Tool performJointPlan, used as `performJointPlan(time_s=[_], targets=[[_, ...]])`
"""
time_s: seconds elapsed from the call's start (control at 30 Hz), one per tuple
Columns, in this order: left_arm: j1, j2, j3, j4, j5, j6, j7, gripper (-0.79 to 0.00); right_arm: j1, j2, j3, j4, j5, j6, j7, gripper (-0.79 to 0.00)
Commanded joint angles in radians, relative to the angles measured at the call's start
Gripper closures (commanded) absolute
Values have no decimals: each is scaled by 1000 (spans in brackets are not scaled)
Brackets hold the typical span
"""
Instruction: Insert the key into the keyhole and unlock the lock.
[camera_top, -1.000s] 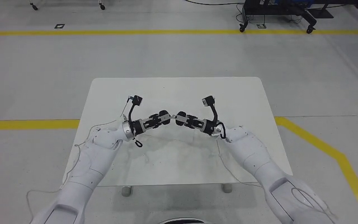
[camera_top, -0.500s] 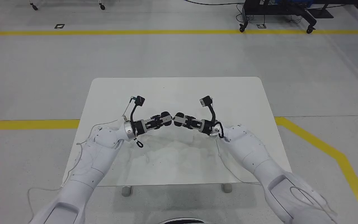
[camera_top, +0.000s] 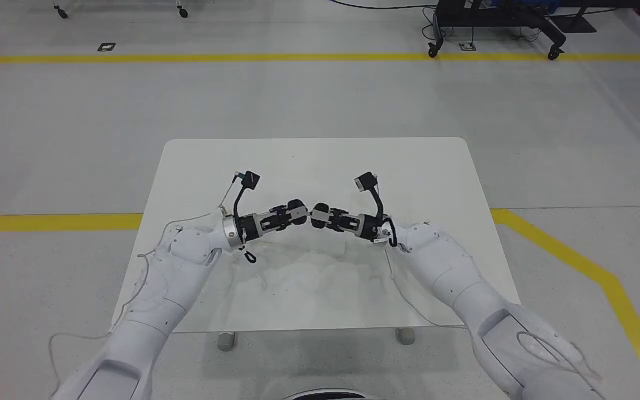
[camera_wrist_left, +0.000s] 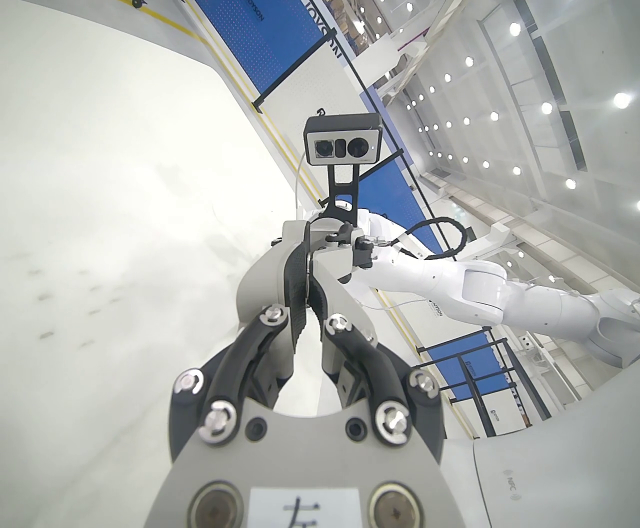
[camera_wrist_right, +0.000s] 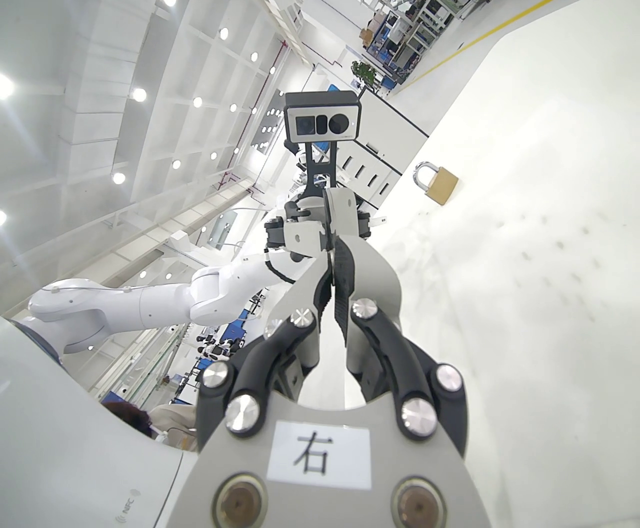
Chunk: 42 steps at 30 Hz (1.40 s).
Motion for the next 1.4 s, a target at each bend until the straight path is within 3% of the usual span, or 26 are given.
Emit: performJointPlan(time_s=[0.0, 0.03, 0.27, 0.4, 0.53, 0.7, 0.8, 0.87, 1.0, 1.13, 1.2, 1.37], targets=[[0, 0, -1, 2, -1, 6, 11, -489, 2, 0, -6, -1, -4, 2, 2, 0], [0, 0, -1, 3, 1, 9, 15, -785, 3, 0, -9, -1, -5, 2, 2, 0], [5, 4, -20, -4, 1, 7, 55, -785, 6, 1, -18, 4, 6, -8, -8, 0], [38, 28, -95, -40, -26, -22, 43, -785, 4, 5, -15, 10, 23, -21, -21, 0], [135, 80, -260, -174, -9, -38, 8, -785, 4, 5, -15, 10, 23, -21, -21, 0], [326, 140, -502, -409, 48, 3, -50, -785, 4, 5, -15, 10, 23, -21, -21, 0], [434, 161, -611, -544, 248, 78, -39, -785, 4, 5, -15, 10, 23, -21, -21, 0], [493, 165, -642, -621, 456, 159, 17, -785, 4, 5, -15, 10, 23, -21, -21, 0], [563, 159, -587, -706, 797, 292, 151, -785, 4, 5, -15, 10, 23, -21, -21, 0], [554, 150, -493, -706, 986, 411, 203, -785, 4, 5, -15, 10, 23, -21, -21, 0], [534, 145, -447, -694, 1050, 470, 215, -785, 4, 5, -15, 10, 23, -21, -21, 0], [475, 131, -374, -649, 1090, 586, 224, -665, 4, 5, -15, 10, 23, -21, -21, 0]])
